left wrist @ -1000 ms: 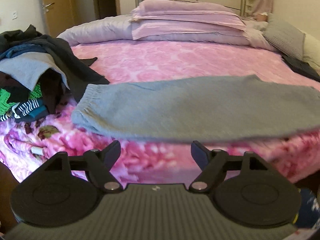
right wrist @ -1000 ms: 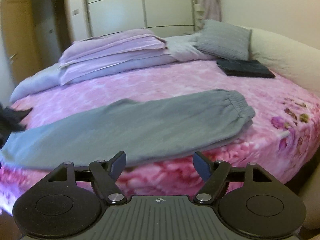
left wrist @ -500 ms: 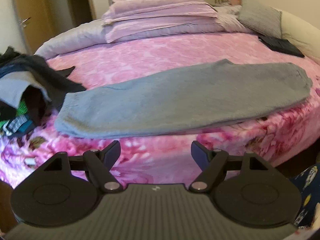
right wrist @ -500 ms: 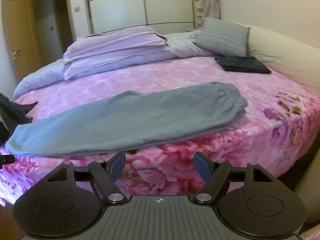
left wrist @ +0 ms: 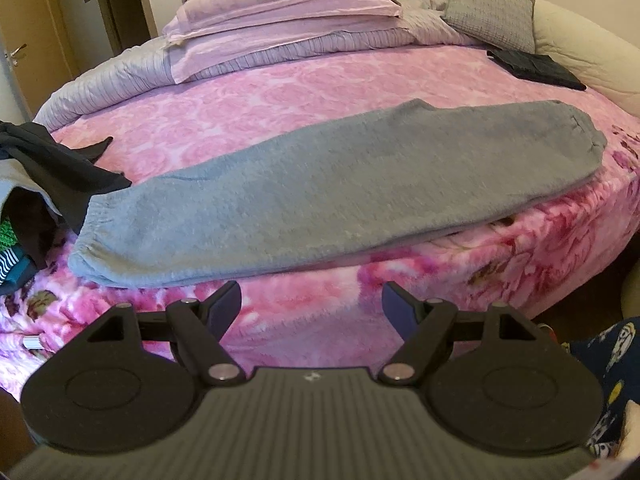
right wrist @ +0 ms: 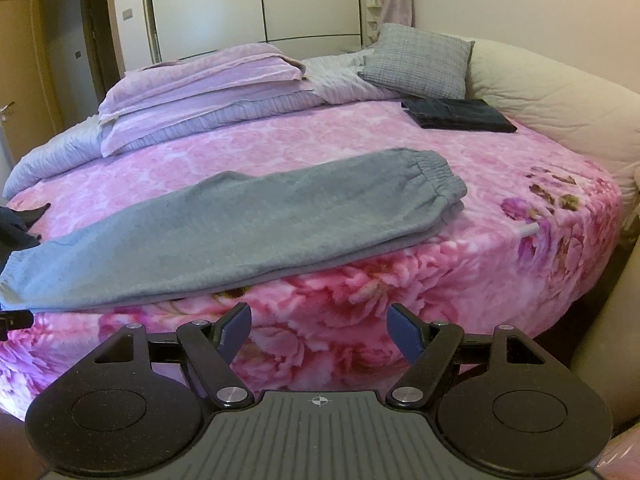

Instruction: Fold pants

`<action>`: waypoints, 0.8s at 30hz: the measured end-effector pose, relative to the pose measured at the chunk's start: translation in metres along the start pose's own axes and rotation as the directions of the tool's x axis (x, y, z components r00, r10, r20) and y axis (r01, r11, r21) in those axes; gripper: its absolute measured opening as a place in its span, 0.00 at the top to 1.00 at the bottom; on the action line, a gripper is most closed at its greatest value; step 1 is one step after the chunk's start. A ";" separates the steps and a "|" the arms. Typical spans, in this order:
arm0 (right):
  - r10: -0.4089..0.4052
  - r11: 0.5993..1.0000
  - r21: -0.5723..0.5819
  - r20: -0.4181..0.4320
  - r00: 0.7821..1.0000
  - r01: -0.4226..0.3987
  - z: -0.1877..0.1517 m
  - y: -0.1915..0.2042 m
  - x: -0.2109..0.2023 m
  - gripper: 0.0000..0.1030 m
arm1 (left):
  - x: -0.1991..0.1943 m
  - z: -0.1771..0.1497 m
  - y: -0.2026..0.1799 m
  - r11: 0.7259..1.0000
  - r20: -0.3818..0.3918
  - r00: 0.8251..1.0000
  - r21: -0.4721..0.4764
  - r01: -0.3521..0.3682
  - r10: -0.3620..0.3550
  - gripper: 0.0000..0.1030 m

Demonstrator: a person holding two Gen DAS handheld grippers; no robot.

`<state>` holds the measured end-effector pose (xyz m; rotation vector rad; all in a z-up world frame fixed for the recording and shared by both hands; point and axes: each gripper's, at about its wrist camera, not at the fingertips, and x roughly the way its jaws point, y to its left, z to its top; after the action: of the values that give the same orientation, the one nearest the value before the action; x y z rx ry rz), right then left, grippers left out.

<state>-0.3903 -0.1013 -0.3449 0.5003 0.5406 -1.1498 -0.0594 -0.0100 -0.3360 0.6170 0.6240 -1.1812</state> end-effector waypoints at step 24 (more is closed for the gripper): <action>0.032 0.998 -0.048 0.011 0.999 -0.031 0.013 0.005 0.008 0.30 | -0.009 -0.013 0.021 0.997 -0.016 0.999 -0.053 -0.052 0.051 0.28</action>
<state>-0.3809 -0.1135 -0.3397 0.4588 0.5466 -1.1065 -0.0430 0.0104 -0.3362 0.5940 0.6464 -1.1094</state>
